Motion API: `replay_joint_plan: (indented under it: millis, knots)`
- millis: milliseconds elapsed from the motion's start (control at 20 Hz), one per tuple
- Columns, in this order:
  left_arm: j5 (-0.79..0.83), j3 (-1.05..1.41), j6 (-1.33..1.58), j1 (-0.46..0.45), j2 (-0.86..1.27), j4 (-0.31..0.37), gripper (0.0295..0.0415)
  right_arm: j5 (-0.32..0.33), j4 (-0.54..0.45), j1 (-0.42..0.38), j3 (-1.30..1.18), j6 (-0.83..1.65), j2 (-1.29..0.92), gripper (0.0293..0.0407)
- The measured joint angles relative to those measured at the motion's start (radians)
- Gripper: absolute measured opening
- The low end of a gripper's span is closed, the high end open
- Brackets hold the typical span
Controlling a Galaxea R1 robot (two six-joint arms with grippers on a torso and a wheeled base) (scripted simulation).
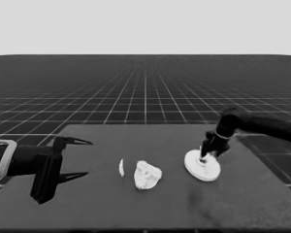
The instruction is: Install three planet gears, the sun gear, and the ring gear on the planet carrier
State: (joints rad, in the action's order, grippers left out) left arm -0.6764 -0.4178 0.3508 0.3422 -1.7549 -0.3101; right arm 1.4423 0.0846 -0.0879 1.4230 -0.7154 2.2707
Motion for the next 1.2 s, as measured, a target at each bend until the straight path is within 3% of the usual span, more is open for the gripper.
replay_joint_plan:
  millis: [100,300,350,450,800,850,1200]
  knots:
    - [0.0,0.0,0.0,0.0,0.0,0.0,0.0385,0.032,-0.009,0.004,0.189,0.011,0.09,0.0385]
    - [0.0,0.0,0.0,0.0,0.0,0.0,0.0385,0.046,-0.011,0.007,0.297,0.026,0.142,0.0385]
    - [0.0,0.0,0.0,0.0,0.0,0.0,0.0385,-0.013,0.036,0.076,0.332,0.038,0.159,0.0385]
    - [0.0,0.0,0.0,0.0,0.0,0.0,0.0385,-0.071,0.075,0.155,0.393,0.06,0.189,0.0385]
    - [0.0,0.0,0.0,0.0,0.0,0.0,0.0385,-0.102,0.091,0.188,0.437,0.076,0.21,0.0385]
    - [0.0,0.0,0.0,0.0,0.0,0.0,0.0385,-0.102,0.091,0.189,0.438,0.077,0.21,0.0349]
    - [0.0,0.0,0.0,0.0,0.0,0.0,0.0385,-0.103,0.091,0.189,0.438,0.077,0.211,0.0348]
